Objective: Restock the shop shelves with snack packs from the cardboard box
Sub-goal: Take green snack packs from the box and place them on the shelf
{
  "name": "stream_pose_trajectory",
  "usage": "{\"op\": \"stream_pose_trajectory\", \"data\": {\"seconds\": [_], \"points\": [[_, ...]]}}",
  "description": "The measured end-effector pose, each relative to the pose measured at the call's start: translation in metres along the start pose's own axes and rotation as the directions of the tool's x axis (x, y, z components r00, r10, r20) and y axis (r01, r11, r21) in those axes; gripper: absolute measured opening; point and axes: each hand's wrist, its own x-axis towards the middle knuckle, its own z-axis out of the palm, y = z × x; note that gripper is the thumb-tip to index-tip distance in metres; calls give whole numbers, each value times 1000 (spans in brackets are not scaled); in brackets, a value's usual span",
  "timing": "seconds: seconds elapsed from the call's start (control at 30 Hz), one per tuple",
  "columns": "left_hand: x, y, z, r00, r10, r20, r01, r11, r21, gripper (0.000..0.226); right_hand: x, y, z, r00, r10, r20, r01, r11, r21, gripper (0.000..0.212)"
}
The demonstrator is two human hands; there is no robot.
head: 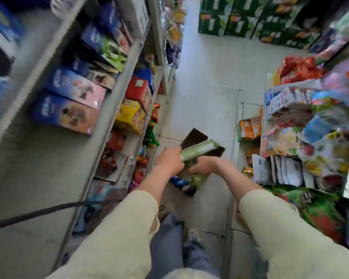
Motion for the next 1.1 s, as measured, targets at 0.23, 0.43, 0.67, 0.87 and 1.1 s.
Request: {"op": "stream_pose_trajectory", "data": {"seconds": [0.23,0.43,0.67,0.87,1.1], "points": [[-128,-41,-13,999,-37,16,37,999,-34,52,-95,-60,46,989,-104,102,139,876,-462,59],[-247,-100,-9,990,-93,102,115,963,-243,35,-146,-131,110,965,-97,245,254,587,-768,51],[-361,-173,24,970,-241,30,236,907,-350,40,-177,-192,200,931,-144,336,365,389,-846,63],[-477,-230,80,943,-281,178,332,776,-536,76,-204,-217,300,910,-105,400,411,342,-845,75],[-597,-266,147,905,-330,270,414,528,-742,12,-236,-231,424,872,-117,476,488,294,-822,74]]}}
